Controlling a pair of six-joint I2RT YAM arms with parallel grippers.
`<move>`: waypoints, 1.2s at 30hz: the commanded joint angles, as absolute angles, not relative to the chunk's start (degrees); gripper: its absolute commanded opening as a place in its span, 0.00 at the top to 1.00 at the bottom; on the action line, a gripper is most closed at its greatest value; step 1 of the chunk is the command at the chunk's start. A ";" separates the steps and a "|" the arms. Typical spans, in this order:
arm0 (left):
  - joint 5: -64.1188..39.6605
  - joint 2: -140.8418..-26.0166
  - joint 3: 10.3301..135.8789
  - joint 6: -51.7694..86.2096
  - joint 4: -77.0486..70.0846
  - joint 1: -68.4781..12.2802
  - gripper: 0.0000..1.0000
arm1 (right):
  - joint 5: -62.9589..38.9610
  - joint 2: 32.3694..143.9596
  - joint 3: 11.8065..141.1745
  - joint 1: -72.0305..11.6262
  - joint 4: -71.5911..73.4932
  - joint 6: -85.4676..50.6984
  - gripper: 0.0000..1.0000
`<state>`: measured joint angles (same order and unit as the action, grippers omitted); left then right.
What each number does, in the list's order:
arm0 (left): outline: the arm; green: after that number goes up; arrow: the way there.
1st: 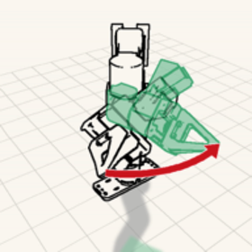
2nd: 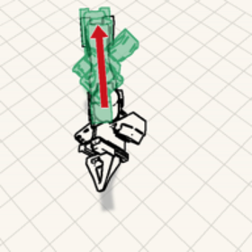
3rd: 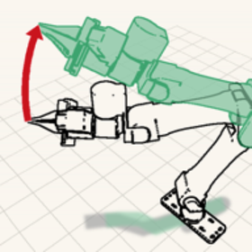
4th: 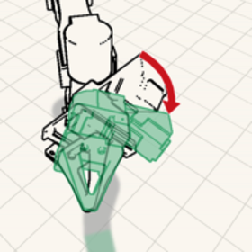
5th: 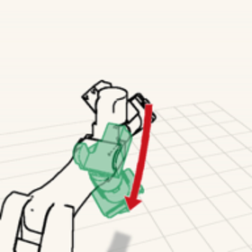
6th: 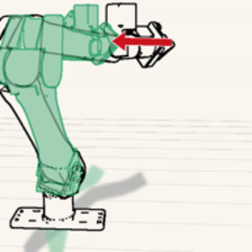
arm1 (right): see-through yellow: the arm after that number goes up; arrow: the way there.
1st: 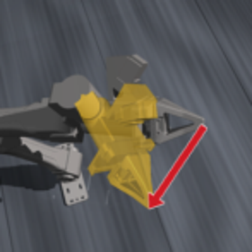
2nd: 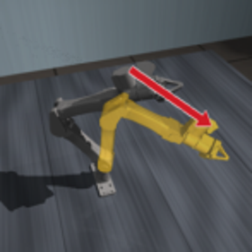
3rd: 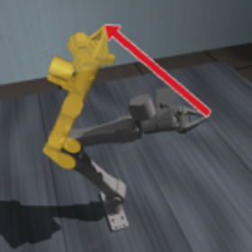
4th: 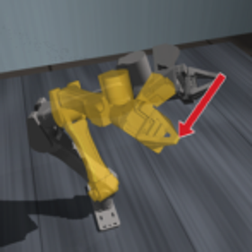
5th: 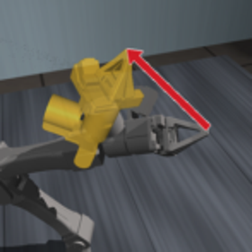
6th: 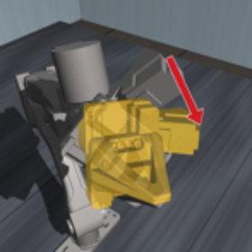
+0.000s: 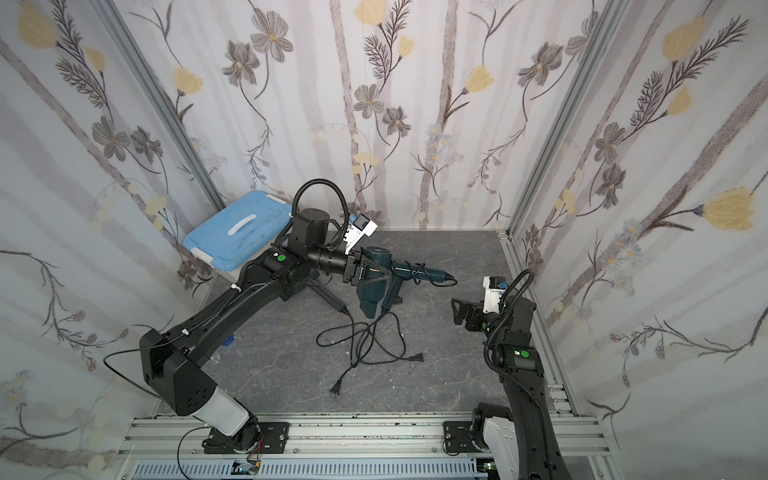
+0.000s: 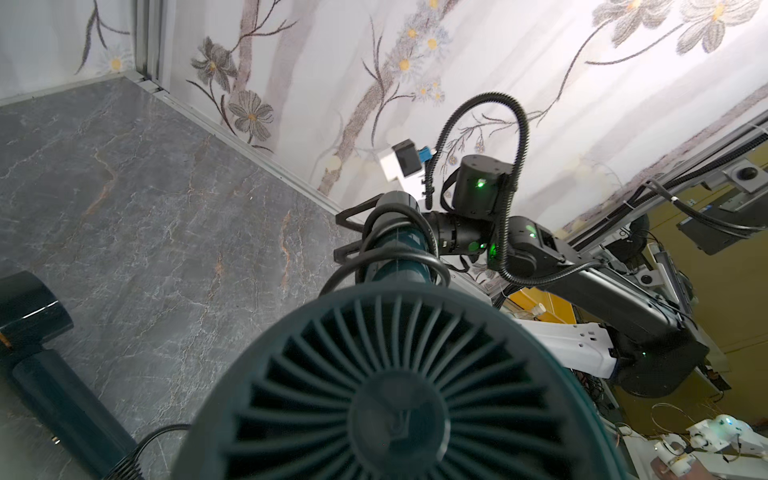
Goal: Wrap the cord around the hair dryer
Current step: Wrap the power cord around the hair dryer.
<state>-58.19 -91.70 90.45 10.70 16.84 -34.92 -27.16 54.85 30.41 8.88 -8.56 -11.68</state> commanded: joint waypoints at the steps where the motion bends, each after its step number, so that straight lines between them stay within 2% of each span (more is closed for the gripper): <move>1: -61.15 -90.73 91.38 10.98 13.54 -34.57 1.00 | -36.00 55.53 26.92 8.17 6.49 -12.61 0.01; 5: -61.34 -90.70 91.57 12.98 11.16 -34.12 1.00 | -39.83 51.22 21.78 2.50 17.21 -10.14 0.00; 9: -61.52 -90.90 91.17 16.54 6.69 -33.82 1.00 | -36.80 48.21 18.69 -3.58 23.78 -9.69 0.00; 16: -61.86 -90.92 88.92 25.28 -4.16 -33.88 1.00 | -18.85 42.86 10.55 -17.44 39.48 -8.22 0.00; 23: -62.36 -90.69 86.80 29.91 -9.92 -34.47 1.00 | -7.76 50.20 11.14 -25.33 48.87 -5.57 0.00; 30: -62.58 -90.79 85.84 30.92 -11.29 -35.41 1.00 | -6.72 59.56 17.56 -27.12 53.39 -3.61 0.00; 36: -62.58 -91.10 85.30 32.52 -13.65 -35.79 1.00 | -6.94 68.02 22.29 -29.34 56.86 -3.51 0.06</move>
